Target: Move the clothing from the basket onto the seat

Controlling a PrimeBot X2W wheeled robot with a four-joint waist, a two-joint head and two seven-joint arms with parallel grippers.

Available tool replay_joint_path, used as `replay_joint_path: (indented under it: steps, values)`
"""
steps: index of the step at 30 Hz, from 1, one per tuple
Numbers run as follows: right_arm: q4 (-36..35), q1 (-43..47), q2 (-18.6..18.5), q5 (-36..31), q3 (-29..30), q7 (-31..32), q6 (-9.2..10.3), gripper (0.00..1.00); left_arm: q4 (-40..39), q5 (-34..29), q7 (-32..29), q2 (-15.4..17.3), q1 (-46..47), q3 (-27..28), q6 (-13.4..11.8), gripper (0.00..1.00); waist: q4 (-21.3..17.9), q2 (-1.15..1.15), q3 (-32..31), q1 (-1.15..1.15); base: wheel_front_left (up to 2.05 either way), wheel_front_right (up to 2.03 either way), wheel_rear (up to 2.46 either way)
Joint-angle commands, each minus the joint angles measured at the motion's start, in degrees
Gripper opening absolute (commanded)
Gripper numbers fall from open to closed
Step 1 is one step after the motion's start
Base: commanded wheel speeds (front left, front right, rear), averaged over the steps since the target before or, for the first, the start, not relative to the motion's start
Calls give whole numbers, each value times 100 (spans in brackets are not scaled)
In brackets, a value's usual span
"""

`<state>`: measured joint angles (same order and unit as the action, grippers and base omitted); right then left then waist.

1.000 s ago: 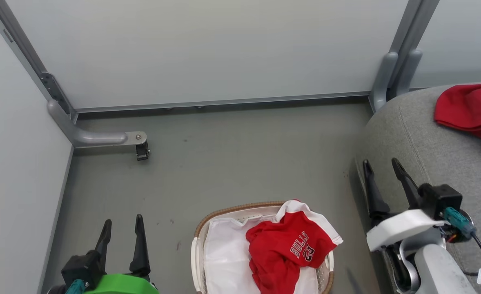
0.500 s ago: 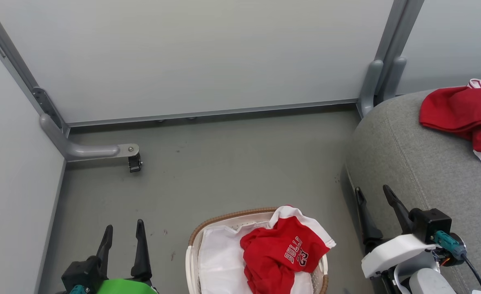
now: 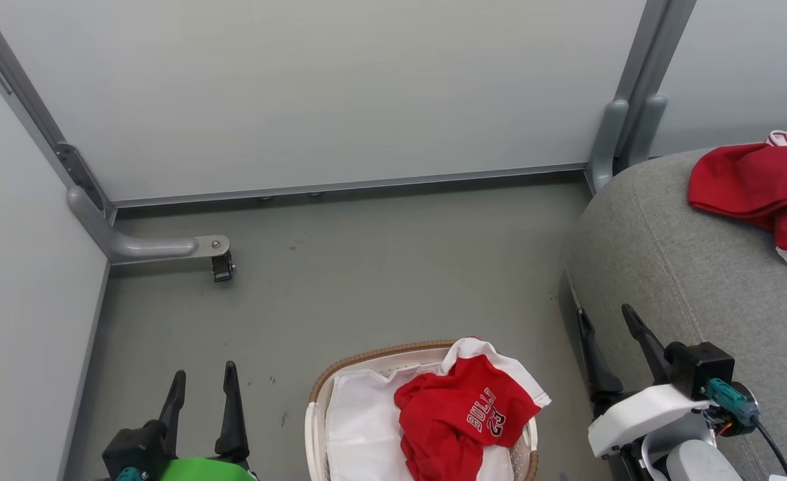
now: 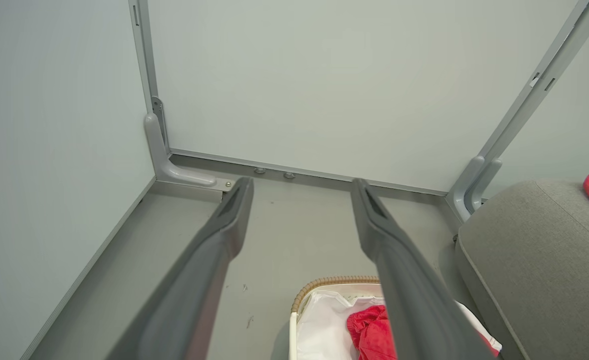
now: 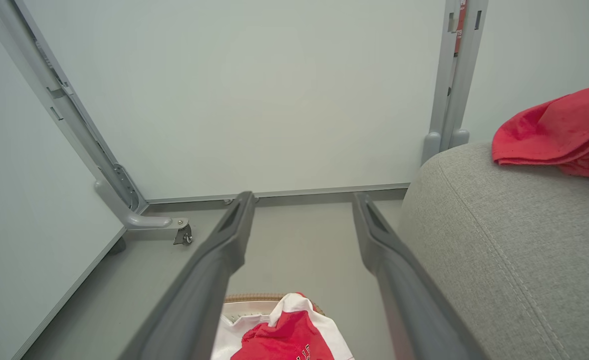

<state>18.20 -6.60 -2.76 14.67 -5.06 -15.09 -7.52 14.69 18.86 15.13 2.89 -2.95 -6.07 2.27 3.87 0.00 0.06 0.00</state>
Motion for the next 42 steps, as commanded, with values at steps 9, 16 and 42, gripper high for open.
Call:
replay_joint_path:
  steps: [9,16,42]
  values:
    - [19,18,-24,11,44,-12,7,100,36,-40,3,0,14,-74,31,100,32,0,28,0,0,0,0]
    - [-25,-140,-23,-148,118,-12,7,100,117,-85,3,0,267,-305,95,100,18,0,225,0,0,0,0]
    - [-1200,-1984,-20,-903,993,-12,7,100,2782,-414,-265,17,4156,-2847,480,100,-949,0,3259,0,0,0,0]
